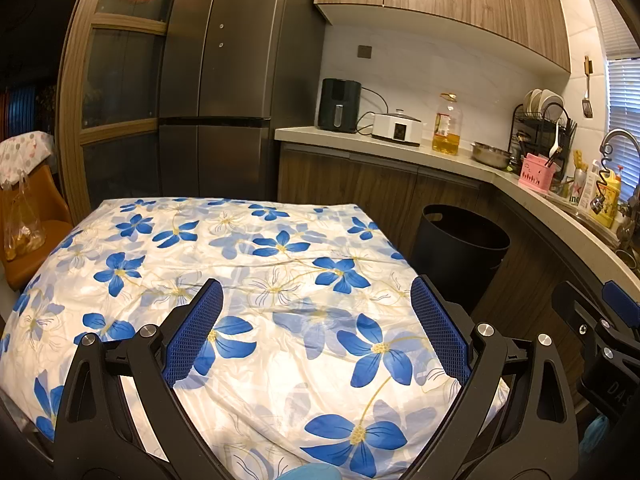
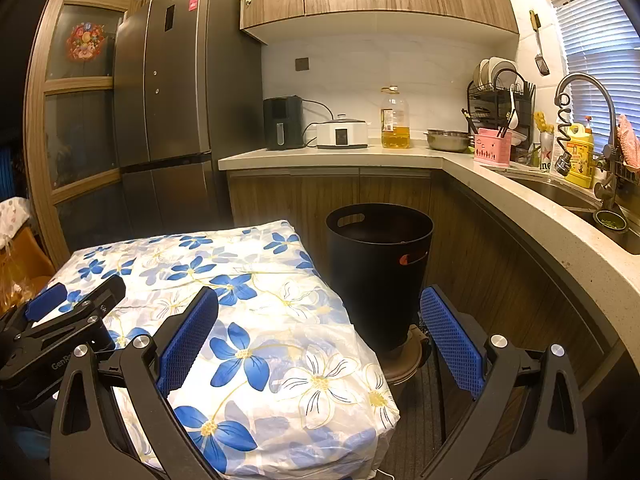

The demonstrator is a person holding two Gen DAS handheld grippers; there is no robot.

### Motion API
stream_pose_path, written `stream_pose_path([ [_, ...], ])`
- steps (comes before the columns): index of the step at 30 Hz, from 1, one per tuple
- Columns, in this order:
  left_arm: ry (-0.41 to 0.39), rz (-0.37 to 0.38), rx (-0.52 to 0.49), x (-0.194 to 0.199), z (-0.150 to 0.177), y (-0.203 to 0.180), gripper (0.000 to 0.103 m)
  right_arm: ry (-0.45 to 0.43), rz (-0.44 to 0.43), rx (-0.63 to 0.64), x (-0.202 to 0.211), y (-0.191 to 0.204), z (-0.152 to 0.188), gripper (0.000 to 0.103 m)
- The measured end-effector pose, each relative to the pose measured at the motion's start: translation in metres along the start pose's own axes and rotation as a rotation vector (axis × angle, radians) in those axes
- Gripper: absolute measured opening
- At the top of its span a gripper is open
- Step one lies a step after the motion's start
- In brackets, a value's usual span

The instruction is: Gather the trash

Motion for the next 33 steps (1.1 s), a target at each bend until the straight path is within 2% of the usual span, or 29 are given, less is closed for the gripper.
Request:
stream_pose_path([
  [33, -0.002, 0.006, -0.015, 0.0001, -0.0037, -0.0071, 0.093, -0.008, 0.01, -0.008, 0.0053, 0.0004, -0.0034, 0.097],
])
Point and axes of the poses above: each gripper's, at about its wrist camera, not at the fingertips, and x roughly against the way its jaws point, y to its left, z to its underside, the point moved 7 cm from there along -x, roughly the way its jaws point, and after that the axes turned 4 degrees about -y, right-handed, at the moved point
